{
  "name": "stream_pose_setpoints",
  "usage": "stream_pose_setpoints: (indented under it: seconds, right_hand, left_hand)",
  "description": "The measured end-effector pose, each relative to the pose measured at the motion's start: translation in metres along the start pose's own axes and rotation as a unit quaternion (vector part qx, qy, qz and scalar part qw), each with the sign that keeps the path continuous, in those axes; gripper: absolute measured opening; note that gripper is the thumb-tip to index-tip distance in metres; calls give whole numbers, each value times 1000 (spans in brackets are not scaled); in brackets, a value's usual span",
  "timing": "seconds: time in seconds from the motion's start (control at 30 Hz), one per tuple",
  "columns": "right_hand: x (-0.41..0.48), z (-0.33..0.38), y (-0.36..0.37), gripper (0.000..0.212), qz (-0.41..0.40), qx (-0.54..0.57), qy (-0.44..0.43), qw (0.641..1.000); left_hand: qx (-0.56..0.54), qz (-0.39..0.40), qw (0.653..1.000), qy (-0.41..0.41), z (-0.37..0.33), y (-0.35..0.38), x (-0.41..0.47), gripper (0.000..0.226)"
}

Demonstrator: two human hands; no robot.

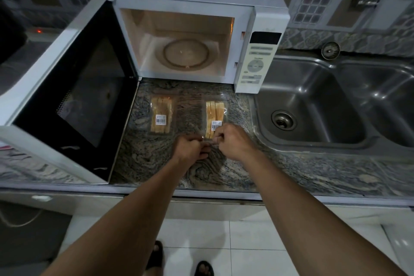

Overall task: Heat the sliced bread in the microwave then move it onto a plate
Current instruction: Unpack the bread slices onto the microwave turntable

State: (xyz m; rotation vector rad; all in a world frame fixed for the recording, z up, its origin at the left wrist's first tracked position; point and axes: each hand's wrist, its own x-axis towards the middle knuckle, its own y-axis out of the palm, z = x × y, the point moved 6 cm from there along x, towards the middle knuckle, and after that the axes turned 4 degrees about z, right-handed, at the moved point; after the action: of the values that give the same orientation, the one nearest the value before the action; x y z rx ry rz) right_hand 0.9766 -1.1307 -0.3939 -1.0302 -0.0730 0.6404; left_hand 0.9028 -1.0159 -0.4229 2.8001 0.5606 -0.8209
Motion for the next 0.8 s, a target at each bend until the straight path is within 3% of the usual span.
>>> stream_pose_setpoints:
  seconds: [0.33, 0.57, 0.73, 0.8]
  right_hand:
    - [1, 5, 0, 25, -10, -34, -16, 999]
    - [-9, 19, -1, 21, -64, -108, -89, 988]
    - [-17, 30, -18, 20, -149, -127, -140, 971]
    - [-18, 33, -25, 25, -180, -130, -149, 964]
  left_hand:
    - [-26, -4, 1000, -17, 2, -1, 2, 13]
    - [42, -32, 998, -21, 0, -6, 1, 15]
    - [293, -105, 943, 114, -25, -22, -8, 5]
    - [351, -142, 902, 210, -47, -21, -15, 32]
